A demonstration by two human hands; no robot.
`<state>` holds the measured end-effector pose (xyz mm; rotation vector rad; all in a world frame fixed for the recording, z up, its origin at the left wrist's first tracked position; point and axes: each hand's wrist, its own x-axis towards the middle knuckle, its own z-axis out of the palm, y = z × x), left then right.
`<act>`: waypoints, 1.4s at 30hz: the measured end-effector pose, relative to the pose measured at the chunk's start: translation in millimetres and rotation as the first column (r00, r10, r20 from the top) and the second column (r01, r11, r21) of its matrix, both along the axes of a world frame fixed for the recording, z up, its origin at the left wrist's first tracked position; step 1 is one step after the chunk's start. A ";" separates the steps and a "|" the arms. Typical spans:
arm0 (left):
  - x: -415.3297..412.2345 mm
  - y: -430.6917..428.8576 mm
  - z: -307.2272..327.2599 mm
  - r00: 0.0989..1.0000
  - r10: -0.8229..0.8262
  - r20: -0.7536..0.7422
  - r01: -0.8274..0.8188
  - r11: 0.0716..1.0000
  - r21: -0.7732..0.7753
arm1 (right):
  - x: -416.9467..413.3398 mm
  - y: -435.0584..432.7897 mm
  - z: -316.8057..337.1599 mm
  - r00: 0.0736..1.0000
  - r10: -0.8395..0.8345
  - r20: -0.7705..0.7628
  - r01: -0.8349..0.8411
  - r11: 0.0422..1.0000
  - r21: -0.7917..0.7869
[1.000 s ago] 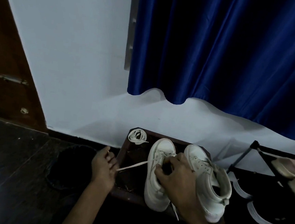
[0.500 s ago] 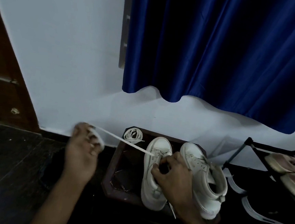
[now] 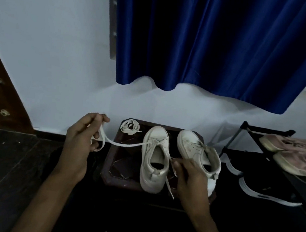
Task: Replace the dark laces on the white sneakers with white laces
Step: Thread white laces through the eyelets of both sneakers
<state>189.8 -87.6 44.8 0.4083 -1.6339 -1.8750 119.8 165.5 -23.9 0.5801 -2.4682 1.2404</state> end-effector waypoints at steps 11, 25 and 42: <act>12.0 34.5 -9.3 0.970 0.058 0.235 0.121 0.725 -0.678 | 24.0 31.3 -64.9 1.000 0.025 -0.015 -0.016 0.903 0.429; 16.1 17.9 204.9 0.966 -0.161 -0.204 0.161 0.987 -0.020 | 0.4 57.0 226.4 0.971 0.239 0.000 -0.204 0.831 -0.518; -51.6 75.4 307.8 0.927 -0.270 -0.261 0.090 0.834 -0.544 | -47.9 -5.1 375.4 0.927 0.243 -0.287 -0.329 0.894 -0.304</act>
